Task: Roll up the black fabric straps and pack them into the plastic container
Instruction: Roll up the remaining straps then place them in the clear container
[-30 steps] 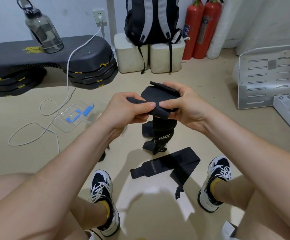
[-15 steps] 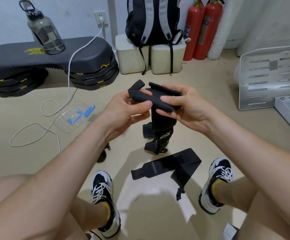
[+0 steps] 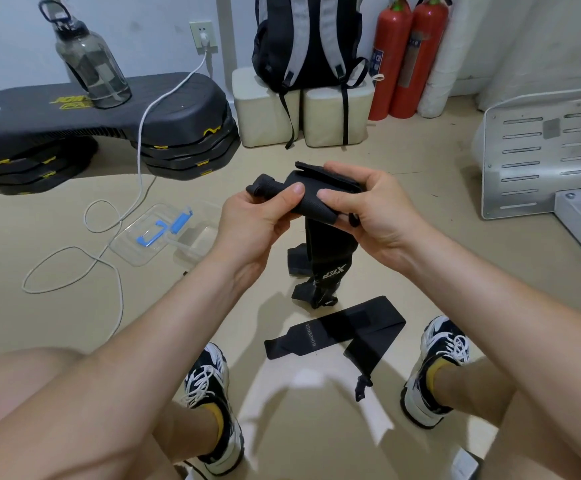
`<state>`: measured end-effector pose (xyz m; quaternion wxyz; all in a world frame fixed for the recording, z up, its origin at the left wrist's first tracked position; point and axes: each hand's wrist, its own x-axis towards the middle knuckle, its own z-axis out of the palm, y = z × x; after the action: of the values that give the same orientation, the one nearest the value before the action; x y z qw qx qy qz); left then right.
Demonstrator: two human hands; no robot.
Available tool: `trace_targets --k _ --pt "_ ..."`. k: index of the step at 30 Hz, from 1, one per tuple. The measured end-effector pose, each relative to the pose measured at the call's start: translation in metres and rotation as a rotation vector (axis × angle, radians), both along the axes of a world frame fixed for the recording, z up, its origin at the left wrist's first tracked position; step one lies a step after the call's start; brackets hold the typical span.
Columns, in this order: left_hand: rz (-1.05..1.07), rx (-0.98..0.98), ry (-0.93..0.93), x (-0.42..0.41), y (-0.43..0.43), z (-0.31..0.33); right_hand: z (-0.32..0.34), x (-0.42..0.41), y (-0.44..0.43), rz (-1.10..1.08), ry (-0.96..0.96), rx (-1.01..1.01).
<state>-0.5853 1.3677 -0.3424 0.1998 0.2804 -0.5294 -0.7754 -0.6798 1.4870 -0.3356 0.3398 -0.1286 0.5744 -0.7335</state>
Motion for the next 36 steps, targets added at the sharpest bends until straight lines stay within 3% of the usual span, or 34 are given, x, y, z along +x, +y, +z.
trace_targets --k 7,12,16,19,21,23,25,33,36 --pt "0.104 -0.045 -0.111 0.001 -0.001 -0.001 -0.002 0.007 -0.001 0.048 0.018 0.017" --pt "0.037 0.03 -0.19 0.003 -0.008 0.005 0.001 0.002 -0.001 0.052 0.054 0.052" --pt "0.141 0.15 -0.231 0.007 -0.03 0.011 0.002 -0.007 0.003 0.033 0.108 0.081" --pt "0.19 -0.35 -0.308 0.011 -0.044 0.012 0.006 -0.012 0.007 0.026 0.122 0.07" --pt "0.117 -0.57 -0.188 0.012 -0.043 0.018 0.007 -0.012 0.007 0.039 0.116 0.058" --pt "-0.12 -0.625 -0.094 0.015 -0.035 0.023 0.006 -0.011 0.007 0.054 0.11 0.047" --pt "-0.243 -0.758 -0.121 0.016 -0.028 0.023 0.006 -0.011 0.007 0.06 0.107 0.043" --pt "-0.269 -0.797 -0.267 0.015 -0.045 0.029 0.008 -0.011 0.01 0.101 0.214 0.117" --pt "-0.285 -1.042 -0.217 0.017 -0.044 0.027 0.008 -0.011 0.01 0.081 0.126 0.096"
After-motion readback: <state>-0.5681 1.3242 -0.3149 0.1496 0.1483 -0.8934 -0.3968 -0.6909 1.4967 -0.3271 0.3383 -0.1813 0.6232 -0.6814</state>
